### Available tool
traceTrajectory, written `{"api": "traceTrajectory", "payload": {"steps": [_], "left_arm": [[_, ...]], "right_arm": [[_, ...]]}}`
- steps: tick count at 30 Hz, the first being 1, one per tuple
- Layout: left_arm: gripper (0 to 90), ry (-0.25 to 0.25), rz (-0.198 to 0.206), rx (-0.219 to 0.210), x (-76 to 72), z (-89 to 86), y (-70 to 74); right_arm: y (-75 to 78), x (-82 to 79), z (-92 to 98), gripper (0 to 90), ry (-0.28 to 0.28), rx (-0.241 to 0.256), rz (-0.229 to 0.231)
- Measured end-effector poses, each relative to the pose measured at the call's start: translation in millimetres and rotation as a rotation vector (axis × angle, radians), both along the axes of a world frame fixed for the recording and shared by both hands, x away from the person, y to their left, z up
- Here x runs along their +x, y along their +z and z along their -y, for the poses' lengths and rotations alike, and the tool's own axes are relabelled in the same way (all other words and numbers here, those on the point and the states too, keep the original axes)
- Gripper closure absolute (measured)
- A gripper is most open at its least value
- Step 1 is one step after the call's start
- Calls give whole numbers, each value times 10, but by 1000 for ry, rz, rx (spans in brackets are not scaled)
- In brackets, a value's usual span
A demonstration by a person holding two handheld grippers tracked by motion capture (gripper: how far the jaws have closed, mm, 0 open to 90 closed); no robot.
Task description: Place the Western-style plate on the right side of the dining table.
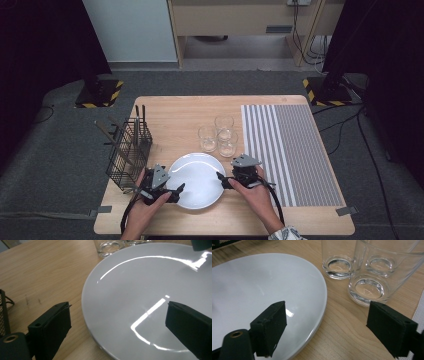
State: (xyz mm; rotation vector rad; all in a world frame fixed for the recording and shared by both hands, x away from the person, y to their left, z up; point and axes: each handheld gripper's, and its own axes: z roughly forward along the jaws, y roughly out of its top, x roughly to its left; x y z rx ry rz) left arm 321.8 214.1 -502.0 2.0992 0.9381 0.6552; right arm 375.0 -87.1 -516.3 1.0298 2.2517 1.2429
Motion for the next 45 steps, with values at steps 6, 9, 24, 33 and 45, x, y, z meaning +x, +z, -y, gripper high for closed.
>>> {"api": "traceTrajectory", "payload": {"steps": [6,9,24,33,45], "left_arm": [[68,-2,-13,-2,-49,-16,1],[92,10,-33,12,-25,-26,-27],[334,-11,-95,41,-7,-41,-58],[411,4,-86,47,13,-46,-54],[437,-9,-79,59,13,-18,-57]], "right_arm": [[-9,0,12,228,12,-14,1],[-10,-12,-17,231,26,-13,2],[-10,-21,0,202,37,7,-53],[-25,-17,-4,191,48,6,-85],[-4,-19,39,184,53,16,-97]]}}
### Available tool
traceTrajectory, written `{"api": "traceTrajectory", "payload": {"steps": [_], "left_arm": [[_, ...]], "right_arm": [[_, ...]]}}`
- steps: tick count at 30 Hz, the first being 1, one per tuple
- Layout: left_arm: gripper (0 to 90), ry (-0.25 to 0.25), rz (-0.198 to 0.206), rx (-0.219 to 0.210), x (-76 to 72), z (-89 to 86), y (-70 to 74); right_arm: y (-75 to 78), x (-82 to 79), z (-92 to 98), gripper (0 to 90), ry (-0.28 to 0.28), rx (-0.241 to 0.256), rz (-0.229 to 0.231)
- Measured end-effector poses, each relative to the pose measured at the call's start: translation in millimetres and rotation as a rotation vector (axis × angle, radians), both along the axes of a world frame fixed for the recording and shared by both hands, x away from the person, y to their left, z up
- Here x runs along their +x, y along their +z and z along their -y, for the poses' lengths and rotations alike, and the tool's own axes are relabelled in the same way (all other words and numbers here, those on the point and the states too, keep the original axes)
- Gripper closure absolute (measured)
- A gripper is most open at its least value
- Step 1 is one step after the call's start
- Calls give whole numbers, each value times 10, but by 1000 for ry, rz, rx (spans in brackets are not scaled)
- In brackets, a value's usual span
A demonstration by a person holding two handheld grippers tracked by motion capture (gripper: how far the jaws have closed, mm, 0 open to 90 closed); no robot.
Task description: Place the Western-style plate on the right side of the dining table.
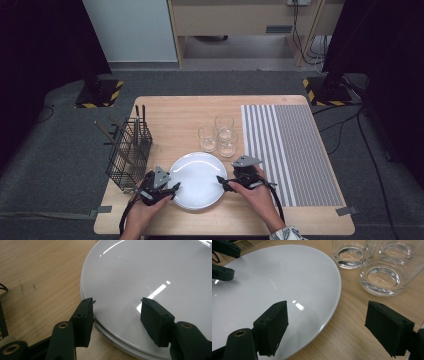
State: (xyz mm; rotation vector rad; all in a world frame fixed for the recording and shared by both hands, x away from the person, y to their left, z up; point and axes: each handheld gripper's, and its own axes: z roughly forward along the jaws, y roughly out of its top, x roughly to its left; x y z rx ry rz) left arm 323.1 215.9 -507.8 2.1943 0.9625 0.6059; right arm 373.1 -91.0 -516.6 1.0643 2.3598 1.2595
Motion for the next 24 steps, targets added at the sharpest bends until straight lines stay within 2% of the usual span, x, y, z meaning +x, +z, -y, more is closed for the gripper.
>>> {"api": "traceTrajectory", "payload": {"steps": [10,17,21,24], "left_arm": [[457,-17,9,20,-11,43,-10],[453,-17,9,18,-3,78,-16],[451,-20,14,10,-7,74,-25],[445,-16,13,3,-10,70,-31]], "right_arm": [[-15,-4,22,203,28,5,-60],[-56,12,28,224,31,10,-101],[-83,17,38,305,41,49,-142],[-83,6,27,382,55,70,-136]]}}
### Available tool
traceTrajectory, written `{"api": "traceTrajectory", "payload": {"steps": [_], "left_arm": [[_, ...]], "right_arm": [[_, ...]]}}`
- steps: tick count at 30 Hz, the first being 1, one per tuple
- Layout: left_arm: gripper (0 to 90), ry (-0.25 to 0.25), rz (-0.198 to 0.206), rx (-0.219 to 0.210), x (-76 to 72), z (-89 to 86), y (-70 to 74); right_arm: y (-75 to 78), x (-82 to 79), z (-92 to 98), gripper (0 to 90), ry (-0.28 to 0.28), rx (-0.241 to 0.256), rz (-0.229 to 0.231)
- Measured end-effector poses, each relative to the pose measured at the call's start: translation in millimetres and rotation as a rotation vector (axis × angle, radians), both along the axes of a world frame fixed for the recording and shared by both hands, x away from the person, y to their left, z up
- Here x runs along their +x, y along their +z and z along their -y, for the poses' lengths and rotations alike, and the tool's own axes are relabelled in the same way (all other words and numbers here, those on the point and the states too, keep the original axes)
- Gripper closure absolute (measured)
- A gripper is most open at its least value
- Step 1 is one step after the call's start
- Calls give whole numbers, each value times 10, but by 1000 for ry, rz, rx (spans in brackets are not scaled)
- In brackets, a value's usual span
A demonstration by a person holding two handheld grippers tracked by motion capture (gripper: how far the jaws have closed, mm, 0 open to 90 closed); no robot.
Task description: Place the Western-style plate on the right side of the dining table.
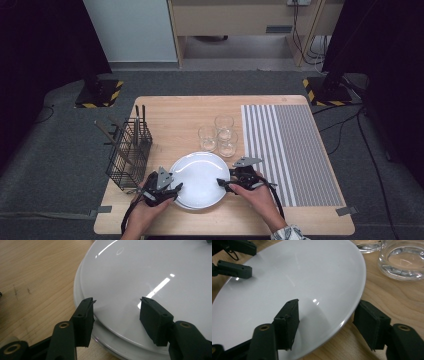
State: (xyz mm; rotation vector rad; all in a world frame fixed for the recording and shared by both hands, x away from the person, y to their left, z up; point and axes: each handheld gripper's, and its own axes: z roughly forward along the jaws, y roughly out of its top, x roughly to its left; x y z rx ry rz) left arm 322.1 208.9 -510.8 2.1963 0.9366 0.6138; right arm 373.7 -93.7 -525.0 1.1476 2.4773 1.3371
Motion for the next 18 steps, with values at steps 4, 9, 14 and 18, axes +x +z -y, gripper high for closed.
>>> {"api": "traceTrajectory", "payload": {"steps": [4,9,14,18], "left_arm": [[437,0,4,-8,-1,2,-9],[433,11,-8,-29,3,-18,-23],[417,20,-22,-41,20,-26,-32],[411,19,-27,-52,29,-19,-40]], "right_arm": [[9,0,3,432,-5,-2,-9],[60,8,38,493,-16,27,0],[134,14,50,543,-20,70,15],[225,27,37,538,-10,70,19]]}}
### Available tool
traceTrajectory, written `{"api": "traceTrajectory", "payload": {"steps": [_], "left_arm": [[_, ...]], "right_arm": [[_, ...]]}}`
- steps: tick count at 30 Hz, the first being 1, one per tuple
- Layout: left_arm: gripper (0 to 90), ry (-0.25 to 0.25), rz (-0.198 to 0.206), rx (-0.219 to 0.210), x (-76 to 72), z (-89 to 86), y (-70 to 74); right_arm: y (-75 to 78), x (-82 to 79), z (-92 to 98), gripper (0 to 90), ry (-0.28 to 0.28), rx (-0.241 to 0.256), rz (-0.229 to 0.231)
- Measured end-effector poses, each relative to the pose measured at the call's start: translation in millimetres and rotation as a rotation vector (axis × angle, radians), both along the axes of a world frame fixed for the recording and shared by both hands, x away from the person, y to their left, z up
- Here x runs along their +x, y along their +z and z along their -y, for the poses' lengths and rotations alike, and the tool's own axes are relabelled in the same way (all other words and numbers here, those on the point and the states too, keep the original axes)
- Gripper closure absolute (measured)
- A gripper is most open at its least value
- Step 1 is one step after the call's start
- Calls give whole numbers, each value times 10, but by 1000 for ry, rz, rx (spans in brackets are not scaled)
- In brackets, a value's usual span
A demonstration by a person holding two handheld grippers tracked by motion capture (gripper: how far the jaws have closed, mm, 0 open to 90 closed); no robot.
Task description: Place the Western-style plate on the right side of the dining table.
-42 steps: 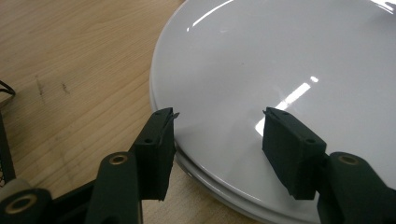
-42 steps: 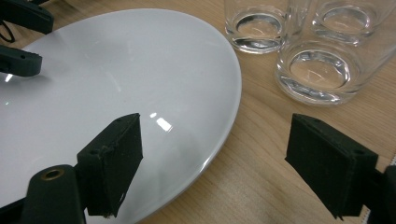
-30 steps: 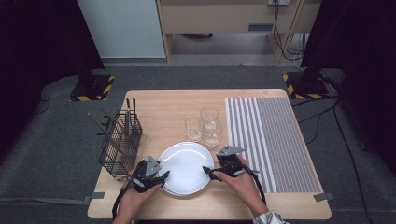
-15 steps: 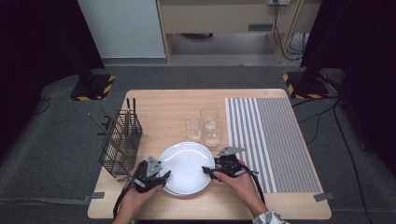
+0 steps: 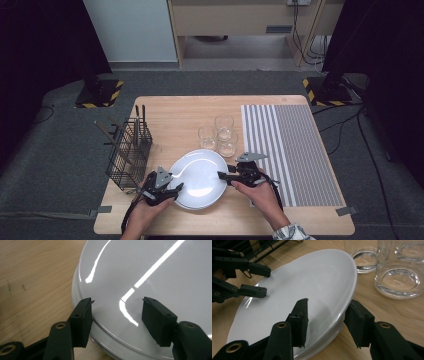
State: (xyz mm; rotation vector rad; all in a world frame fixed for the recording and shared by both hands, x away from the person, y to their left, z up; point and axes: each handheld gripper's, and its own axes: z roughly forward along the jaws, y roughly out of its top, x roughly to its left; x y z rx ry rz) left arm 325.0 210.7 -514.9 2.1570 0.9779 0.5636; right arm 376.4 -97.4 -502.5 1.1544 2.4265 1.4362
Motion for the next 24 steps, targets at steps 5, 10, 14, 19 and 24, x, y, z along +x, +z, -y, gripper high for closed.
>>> {"api": "traceTrajectory", "payload": {"steps": [5,10,14,19,24], "left_arm": [[404,-1,-6,-15,9,6,-10],[399,-6,4,-14,9,24,-17],[388,-6,28,7,10,73,-13],[382,-7,43,8,12,107,-4],[366,2,57,-2,28,114,-2]], "right_arm": [[69,45,-11,620,-12,-33,18],[149,102,-26,675,-28,-49,21],[255,154,-54,713,-40,-52,19],[403,230,-115,755,-39,-63,15],[564,284,-189,795,-36,-64,17]]}}
